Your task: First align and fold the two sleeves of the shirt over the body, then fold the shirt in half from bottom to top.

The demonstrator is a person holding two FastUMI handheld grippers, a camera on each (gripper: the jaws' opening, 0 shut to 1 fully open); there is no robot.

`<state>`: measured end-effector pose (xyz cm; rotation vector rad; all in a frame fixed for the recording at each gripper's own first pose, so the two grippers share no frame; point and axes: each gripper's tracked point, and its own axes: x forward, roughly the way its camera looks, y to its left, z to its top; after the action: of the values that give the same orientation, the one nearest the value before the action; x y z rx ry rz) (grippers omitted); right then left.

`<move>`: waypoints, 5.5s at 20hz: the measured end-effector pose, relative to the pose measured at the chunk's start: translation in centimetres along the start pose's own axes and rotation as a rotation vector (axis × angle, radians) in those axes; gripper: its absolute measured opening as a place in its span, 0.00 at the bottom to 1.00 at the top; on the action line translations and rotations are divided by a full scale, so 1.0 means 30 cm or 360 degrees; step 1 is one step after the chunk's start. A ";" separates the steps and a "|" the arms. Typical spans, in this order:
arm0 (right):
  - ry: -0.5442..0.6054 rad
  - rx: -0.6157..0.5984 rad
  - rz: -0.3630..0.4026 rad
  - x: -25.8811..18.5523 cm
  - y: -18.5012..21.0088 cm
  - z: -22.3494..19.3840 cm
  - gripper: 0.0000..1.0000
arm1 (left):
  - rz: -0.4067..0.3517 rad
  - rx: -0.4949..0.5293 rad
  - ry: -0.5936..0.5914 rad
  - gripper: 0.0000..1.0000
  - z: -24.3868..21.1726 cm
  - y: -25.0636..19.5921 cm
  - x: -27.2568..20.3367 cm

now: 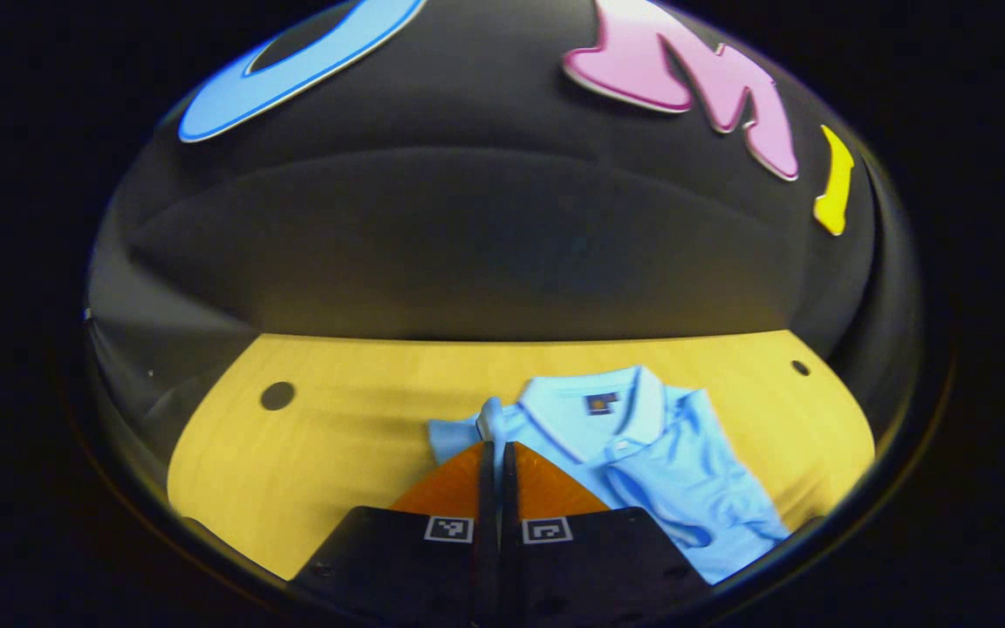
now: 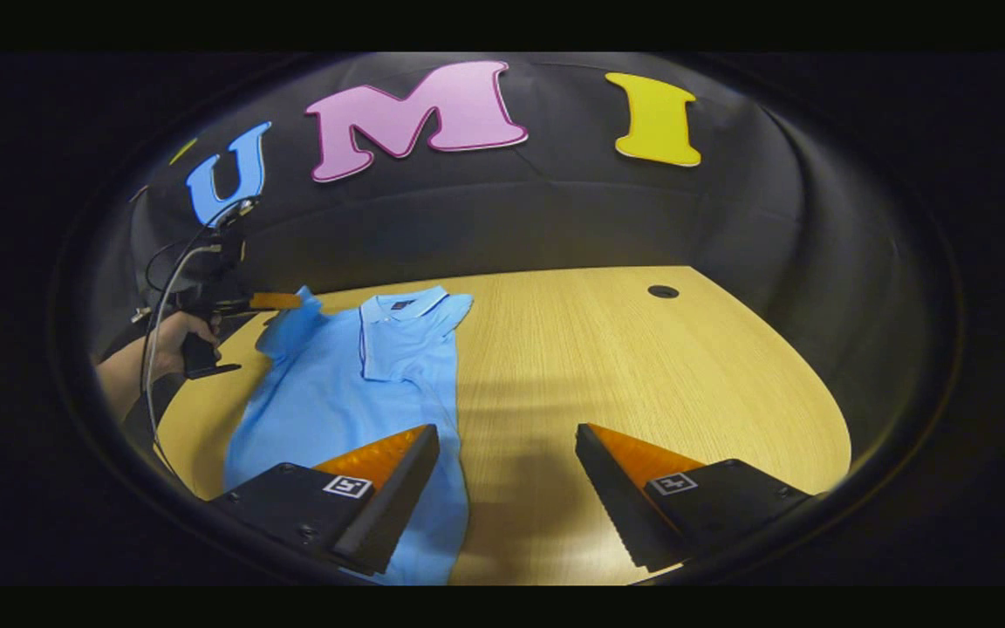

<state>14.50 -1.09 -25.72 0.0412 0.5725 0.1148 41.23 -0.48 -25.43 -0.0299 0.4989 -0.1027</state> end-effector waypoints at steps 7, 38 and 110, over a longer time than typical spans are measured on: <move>-0.0029 0.0066 -0.0040 -0.080 0.012 -0.036 0.99 | -0.0390 -0.0077 0.0048 0.49 -0.045 -0.386 -0.101; 0.0383 -0.0108 -0.0036 -0.310 0.289 -0.566 0.99 | 0.0061 0.0125 0.0543 0.99 -1.007 -0.089 -1.017; -0.0561 0.0010 -0.0058 -0.085 0.380 0.773 0.99 | 0.0085 -0.0122 -0.0553 0.97 0.347 0.005 -0.851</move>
<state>23.85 9.77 -4.06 0.0555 0.2214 0.0680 23.94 2.39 -4.15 -0.1073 0.1558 -0.0250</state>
